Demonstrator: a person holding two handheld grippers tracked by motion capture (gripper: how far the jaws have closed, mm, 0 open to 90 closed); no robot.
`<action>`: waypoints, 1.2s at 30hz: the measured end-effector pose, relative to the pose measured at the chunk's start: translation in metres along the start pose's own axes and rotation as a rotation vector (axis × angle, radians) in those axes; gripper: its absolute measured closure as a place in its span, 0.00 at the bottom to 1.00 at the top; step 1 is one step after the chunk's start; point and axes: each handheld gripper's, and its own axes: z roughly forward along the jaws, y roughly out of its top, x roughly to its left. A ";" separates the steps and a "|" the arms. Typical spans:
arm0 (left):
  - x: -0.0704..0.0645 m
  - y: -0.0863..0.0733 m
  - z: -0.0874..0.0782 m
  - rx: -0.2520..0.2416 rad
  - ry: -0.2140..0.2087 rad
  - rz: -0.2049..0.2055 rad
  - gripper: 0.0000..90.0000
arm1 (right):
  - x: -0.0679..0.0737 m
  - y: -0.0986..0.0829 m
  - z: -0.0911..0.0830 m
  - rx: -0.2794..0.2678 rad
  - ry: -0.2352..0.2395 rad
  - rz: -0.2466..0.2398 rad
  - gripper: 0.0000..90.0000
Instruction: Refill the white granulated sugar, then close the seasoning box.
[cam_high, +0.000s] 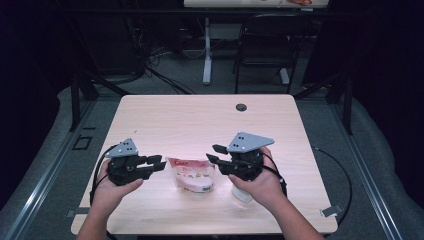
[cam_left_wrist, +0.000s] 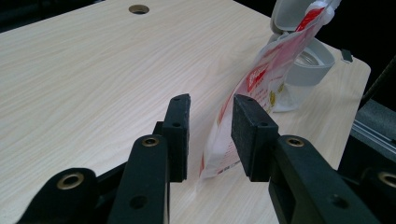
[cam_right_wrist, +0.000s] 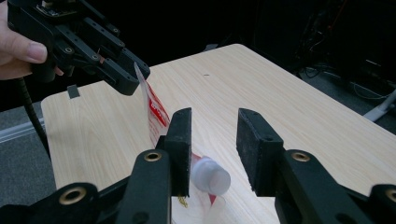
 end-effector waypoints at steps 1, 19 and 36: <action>0.001 0.000 -0.001 0.001 0.001 -0.001 0.75 | 0.000 0.001 0.001 0.002 0.010 0.003 0.74; 0.008 -0.004 -0.004 -0.004 0.016 -0.024 0.75 | 0.003 0.023 0.026 0.050 0.050 -0.014 0.74; 0.010 -0.006 -0.004 -0.001 0.018 -0.028 0.75 | 0.018 0.039 0.052 0.077 0.078 -0.079 0.72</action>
